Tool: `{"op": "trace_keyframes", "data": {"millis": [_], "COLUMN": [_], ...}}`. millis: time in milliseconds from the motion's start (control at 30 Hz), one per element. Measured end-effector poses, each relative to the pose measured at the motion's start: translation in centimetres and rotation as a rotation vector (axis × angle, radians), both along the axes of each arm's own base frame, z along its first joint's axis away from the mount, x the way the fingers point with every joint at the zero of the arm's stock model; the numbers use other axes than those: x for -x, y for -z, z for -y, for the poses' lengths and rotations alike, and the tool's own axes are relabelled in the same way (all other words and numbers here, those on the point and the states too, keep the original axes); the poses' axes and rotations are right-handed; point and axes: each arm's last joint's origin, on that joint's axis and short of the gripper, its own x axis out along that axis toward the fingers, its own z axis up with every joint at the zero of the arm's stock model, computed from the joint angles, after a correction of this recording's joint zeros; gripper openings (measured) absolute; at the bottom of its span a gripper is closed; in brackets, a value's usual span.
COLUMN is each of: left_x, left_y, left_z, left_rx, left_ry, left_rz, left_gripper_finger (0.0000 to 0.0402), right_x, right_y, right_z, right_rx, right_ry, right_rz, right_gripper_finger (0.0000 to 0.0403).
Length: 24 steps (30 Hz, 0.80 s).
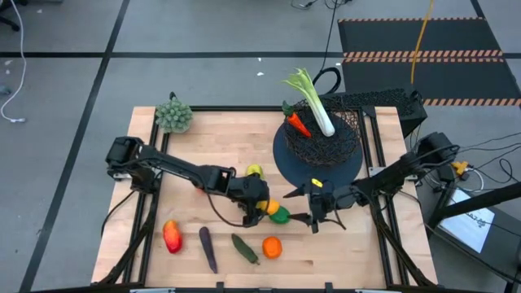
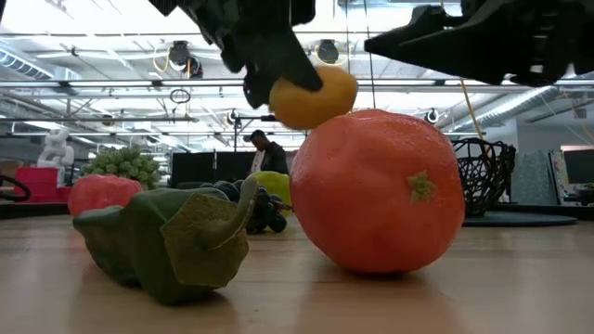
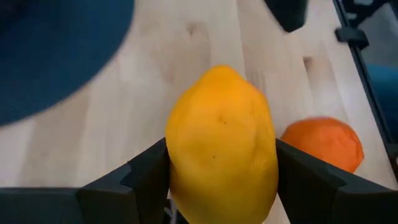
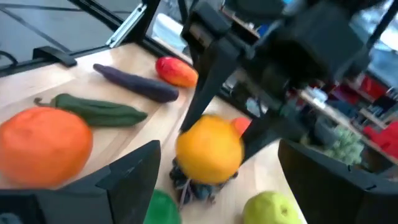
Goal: Build produce basket
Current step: Put the yellow lemon into the black wire basket
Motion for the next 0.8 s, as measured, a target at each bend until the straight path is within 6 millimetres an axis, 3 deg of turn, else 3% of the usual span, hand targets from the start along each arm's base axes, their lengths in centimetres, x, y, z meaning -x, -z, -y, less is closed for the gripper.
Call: {"op": "trace_keyframes", "data": {"millis": [400, 800], "left_x": [-0.8, -0.9], "left_y": [0.9, 0.7], "left_z": [0.1, 0.2], "left_rx": [0.051, 0.083], "left_ry": [0.027, 0.027], "left_rz": [0.016, 0.035], "left_gripper_finger": [0.0246, 0.0246], "right_x": [-3.8, -5.2], "right_y": [1.4, 2.2], "right_z": [-1.5, -1.9], "right_rx": [0.121, 0.152], "right_ry": [-0.014, -0.006], "right_rz": [-0.059, -0.096], "right_gripper_finger": [0.032, 0.0305]}}
